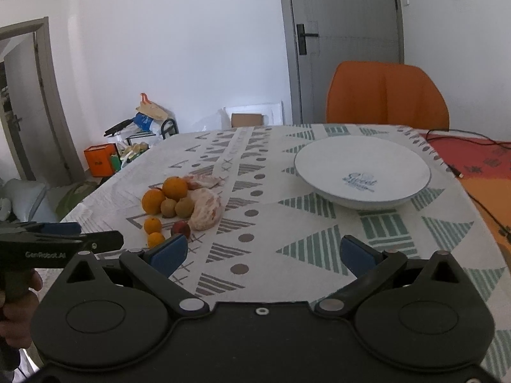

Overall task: Organize fruits
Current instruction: 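Grasp a small orange apricot with the left gripper while the right gripper grasps the red plum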

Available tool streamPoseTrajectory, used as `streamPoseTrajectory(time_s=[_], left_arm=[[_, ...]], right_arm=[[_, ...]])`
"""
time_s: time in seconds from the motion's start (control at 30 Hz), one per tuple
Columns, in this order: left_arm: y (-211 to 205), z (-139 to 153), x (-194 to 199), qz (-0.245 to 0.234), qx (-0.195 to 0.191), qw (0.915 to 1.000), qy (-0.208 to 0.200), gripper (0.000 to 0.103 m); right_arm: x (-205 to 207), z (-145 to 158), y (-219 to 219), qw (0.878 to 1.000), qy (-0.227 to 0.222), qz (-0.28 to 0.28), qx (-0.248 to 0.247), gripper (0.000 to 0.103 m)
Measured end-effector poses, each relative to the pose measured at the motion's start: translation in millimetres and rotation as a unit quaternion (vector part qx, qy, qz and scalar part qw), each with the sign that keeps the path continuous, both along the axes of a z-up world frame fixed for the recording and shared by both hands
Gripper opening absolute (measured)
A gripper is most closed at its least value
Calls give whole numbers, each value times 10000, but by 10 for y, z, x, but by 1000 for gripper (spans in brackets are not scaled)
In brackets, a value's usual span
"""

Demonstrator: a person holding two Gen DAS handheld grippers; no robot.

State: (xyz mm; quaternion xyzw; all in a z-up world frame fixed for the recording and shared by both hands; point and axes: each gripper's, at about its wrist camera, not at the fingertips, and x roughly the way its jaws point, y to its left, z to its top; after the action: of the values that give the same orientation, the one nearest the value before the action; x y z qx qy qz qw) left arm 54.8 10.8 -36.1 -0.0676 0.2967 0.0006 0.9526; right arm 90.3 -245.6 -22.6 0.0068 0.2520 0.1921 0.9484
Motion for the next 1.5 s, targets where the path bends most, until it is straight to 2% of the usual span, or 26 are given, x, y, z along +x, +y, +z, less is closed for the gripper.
streamPoseTrajectory(time_s=[0.2, 0.53, 0.6, 0.67, 0.8, 1.0, 1.33, 1.5], left_arm=[[9, -95, 112, 2, -81, 9999, 103, 87], [1, -246, 338, -87, -232, 9992, 308, 67], [-17, -248, 378, -153, -279, 9991, 295, 64], [-45, -254, 414, -224, -303, 9989, 288, 57], [-87, -273, 474, -335, -411, 9981, 318, 26], [-7, -288, 441, -295, -597, 9974, 269, 26], [220, -190, 315, -33, -633, 9979, 156, 26], [361, -186, 226, 164, -618, 9979, 139, 26]], right_arm=[[83, -90, 38, 9999, 32, 108, 45, 103], [277, -252, 160, 9994, 181, 289, 80, 102], [314, -274, 182, 9993, 223, 290, 99, 96], [349, -291, 204, 9991, 253, 306, 132, 95], [417, -311, 246, 9991, 284, 276, 150, 91], [508, -326, 363, 9984, 389, 361, 184, 79], [560, -319, 691, 9965, 373, 690, 298, 77], [595, -329, 855, 9954, 388, 830, 285, 71]])
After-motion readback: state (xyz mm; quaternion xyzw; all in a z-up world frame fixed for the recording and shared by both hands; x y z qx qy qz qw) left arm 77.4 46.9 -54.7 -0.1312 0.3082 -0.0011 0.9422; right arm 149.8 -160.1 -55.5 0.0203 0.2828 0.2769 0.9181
